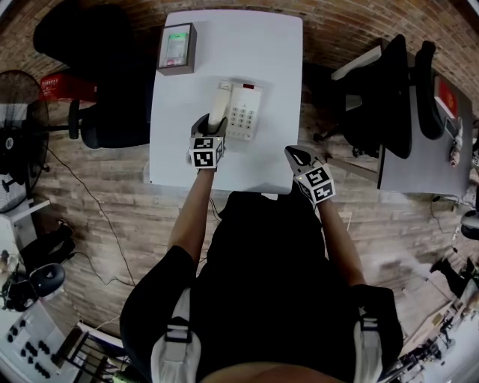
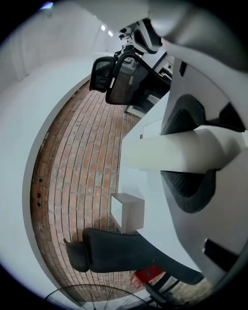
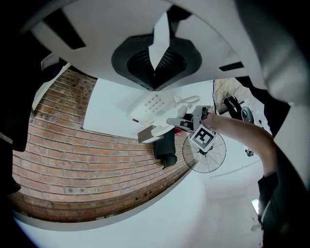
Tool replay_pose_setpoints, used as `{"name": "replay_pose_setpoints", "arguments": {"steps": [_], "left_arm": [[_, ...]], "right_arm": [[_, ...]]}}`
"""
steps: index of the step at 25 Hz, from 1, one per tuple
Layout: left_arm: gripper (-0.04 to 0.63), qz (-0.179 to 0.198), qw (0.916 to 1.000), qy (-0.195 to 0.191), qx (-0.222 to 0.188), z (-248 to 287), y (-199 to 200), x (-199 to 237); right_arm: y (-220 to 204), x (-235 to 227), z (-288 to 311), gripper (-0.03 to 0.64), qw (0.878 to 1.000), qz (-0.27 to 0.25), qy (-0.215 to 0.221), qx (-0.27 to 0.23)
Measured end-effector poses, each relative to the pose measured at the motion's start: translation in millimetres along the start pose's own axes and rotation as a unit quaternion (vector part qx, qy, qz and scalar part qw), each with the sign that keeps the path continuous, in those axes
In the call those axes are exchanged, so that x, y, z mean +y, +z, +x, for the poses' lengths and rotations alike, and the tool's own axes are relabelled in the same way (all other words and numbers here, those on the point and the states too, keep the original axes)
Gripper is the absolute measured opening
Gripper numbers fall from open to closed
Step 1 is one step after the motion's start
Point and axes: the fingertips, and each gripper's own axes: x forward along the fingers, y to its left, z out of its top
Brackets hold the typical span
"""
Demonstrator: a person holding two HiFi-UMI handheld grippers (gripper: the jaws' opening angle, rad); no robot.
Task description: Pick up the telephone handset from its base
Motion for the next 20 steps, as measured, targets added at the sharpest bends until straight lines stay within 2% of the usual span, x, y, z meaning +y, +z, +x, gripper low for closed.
{"name": "replay_pose_setpoints", "arguments": {"steps": [7,20], "left_arm": [[0.221,-0.014,0.9998,0.005,-0.012,-19.7,-2.9,-0.8],[0.219,-0.074,0.9948,0.062,-0.034,-74.6,-2.6,-26.7]], "right_arm": [[7.9,18.9,9.1,-0.002,0.999,-0.025,0.028,-0.019],[21.6,6.3,-1.7,-0.002,0.992,-0.082,0.088,-0.028]]}}
